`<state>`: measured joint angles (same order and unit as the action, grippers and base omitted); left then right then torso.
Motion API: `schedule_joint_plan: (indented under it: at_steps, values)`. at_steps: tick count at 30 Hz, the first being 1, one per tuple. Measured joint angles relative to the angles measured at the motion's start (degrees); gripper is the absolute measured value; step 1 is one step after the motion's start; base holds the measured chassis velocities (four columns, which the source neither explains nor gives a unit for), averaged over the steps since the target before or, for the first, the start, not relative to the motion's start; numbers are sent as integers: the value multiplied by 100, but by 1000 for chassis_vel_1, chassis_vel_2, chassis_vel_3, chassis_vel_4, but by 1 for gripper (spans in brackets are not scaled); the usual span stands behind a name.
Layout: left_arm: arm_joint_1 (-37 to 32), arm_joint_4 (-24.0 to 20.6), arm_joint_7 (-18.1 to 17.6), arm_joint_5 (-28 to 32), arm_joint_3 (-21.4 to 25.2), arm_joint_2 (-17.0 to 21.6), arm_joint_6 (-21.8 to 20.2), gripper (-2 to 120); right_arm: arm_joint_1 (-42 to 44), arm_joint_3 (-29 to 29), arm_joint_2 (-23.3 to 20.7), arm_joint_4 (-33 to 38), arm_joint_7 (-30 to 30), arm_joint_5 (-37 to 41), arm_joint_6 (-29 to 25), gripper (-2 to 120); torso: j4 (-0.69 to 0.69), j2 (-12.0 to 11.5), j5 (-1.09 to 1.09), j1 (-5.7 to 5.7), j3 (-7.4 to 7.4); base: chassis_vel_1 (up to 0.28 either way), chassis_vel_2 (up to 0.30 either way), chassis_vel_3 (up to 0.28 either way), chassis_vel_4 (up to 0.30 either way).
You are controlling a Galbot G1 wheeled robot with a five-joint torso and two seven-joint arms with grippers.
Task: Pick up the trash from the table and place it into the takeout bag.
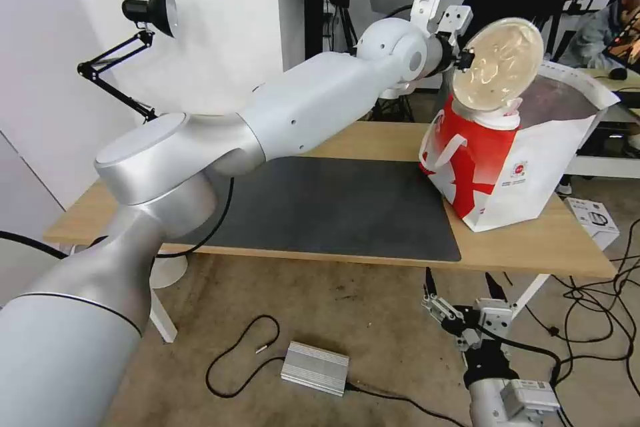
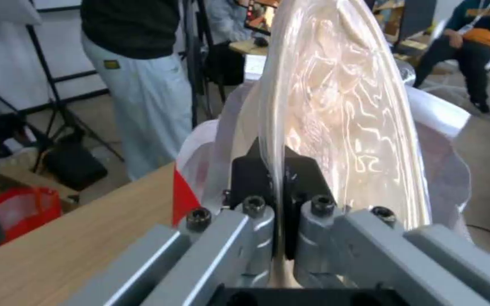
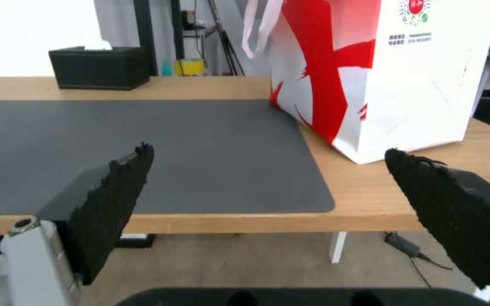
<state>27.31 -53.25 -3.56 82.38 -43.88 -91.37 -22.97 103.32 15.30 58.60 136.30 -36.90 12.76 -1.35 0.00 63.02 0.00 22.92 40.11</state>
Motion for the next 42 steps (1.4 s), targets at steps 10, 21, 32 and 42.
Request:
schedule_joint_plan:
  at_steps: [10, 21, 32, 42]
  values:
    - [29, 90, 417, -161, -173, -2, 4, 0, 0, 0, 0, 0, 0, 0, 0, 100, 0, 0, 0, 0, 0, 0, 0, 0, 0]
    - [0, 194, 583, -268, -222, -1, -285, 0, 0, 0, 0, 0, 0, 0, 0, 100, 0, 0, -1, 0, 0, 0, 0, 0, 0]
    - [-22, 223, 619, -304, -207, 0, -520, 0, 0, 0, 0, 0, 0, 0, 0, 100, 0, 0, -1, 0, 0, 0, 0, 0, 0]
    - [7, 367, 709, -398, -273, 0, -723, 0, 0, 0, 0, 0, 0, 0, 0, 100, 0, 0, 0, 0, 0, 0, 0, 0, 0]
